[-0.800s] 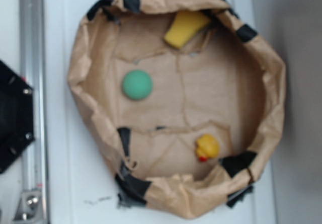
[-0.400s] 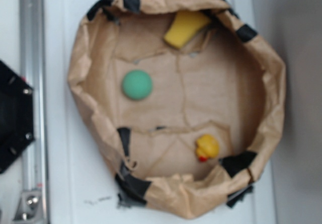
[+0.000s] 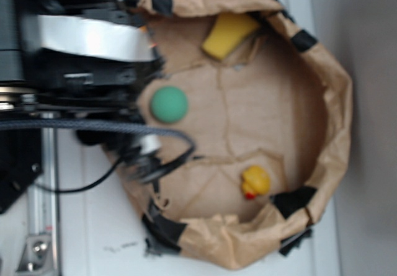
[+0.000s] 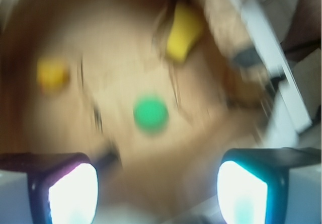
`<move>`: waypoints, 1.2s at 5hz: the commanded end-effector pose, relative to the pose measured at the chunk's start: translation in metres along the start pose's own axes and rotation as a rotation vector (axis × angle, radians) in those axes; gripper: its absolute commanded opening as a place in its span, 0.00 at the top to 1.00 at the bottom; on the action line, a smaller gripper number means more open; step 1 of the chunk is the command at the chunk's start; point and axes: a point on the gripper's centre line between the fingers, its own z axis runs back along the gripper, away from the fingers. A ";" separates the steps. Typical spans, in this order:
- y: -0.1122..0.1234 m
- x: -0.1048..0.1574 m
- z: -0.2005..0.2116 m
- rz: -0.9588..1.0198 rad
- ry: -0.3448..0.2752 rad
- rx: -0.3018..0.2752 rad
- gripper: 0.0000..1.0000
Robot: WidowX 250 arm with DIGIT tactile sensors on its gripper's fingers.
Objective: Grab the green sponge.
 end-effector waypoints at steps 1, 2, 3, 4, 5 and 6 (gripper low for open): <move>-0.017 0.057 -0.053 0.325 -0.248 0.042 0.00; -0.013 0.072 -0.090 0.336 -0.220 0.089 0.00; -0.004 0.088 -0.109 0.352 -0.236 0.143 0.00; 0.013 0.094 -0.118 0.326 -0.219 0.161 0.00; 0.030 0.101 -0.122 0.283 -0.190 0.139 0.00; 0.033 0.108 -0.123 0.253 -0.179 0.124 0.00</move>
